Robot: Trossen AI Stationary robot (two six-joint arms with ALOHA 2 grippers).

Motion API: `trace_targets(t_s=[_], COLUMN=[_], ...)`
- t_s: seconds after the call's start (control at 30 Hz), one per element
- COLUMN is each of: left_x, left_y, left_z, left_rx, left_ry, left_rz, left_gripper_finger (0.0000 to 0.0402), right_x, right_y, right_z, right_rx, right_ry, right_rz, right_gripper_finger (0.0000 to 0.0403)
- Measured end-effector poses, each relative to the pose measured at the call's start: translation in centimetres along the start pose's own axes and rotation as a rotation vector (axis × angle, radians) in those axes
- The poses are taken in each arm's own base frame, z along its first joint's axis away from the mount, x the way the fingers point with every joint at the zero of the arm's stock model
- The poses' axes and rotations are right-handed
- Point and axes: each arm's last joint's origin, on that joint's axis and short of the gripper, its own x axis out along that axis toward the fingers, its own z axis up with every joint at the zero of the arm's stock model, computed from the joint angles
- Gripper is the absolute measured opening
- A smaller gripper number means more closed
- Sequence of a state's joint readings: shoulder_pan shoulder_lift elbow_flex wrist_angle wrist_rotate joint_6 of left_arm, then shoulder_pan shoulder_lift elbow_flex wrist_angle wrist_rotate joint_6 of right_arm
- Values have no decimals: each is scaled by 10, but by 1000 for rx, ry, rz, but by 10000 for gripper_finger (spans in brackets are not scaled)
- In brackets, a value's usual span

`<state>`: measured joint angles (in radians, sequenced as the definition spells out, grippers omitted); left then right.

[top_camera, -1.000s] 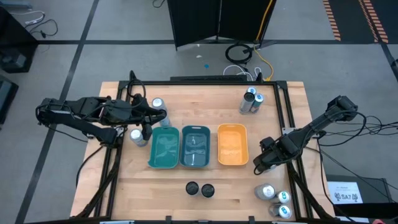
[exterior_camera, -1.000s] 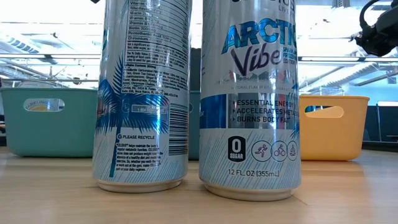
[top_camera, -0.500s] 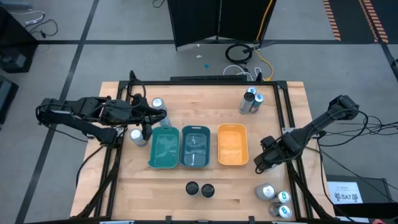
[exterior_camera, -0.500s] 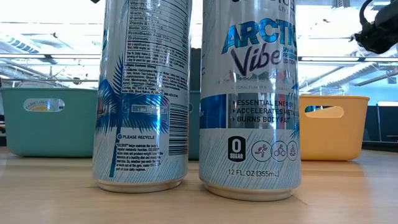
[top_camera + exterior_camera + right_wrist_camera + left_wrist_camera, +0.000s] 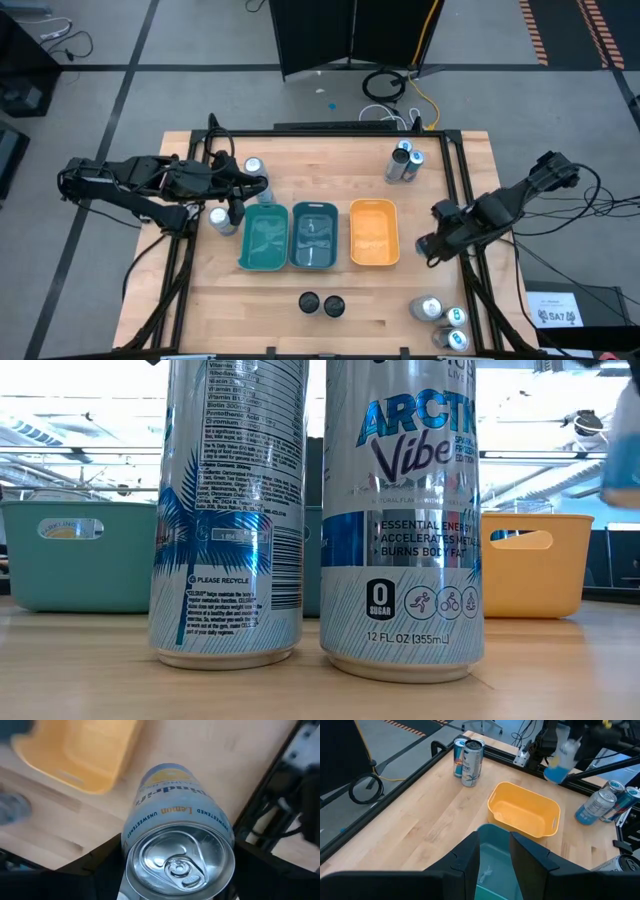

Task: Sort soda cans
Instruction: Put the middle right silver soda can into the yellow bin

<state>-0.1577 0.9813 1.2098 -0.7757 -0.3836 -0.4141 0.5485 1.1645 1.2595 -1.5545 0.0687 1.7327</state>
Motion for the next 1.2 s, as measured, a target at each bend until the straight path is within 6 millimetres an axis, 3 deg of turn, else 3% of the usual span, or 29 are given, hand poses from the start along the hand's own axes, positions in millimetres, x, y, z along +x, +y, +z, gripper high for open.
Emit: trace_targets(t_s=[0.13,0.33,0.7,0.93,1.2], left_x=[0,0,0,0,0], left_y=[0,0,0,0,0], left_z=[0,0,0,0,0], left_rx=[0,0,0,0,1], left_ry=[0,0,0,-1,-3], left_rz=[0,0,0,1,7], left_gripper_finger=[116,116,116,116,116], right_x=[-22,-28,-10,12,43], right_y=[2,11,36,61,75], right_z=[9,25,60,88,122], right_rx=[10,-21,-44,-115,-132], right_ry=[-91,-152,-165,-114,-47], right_rz=[85,92,38,41,-60], right_gripper_finger=[280,281,281,281,281])
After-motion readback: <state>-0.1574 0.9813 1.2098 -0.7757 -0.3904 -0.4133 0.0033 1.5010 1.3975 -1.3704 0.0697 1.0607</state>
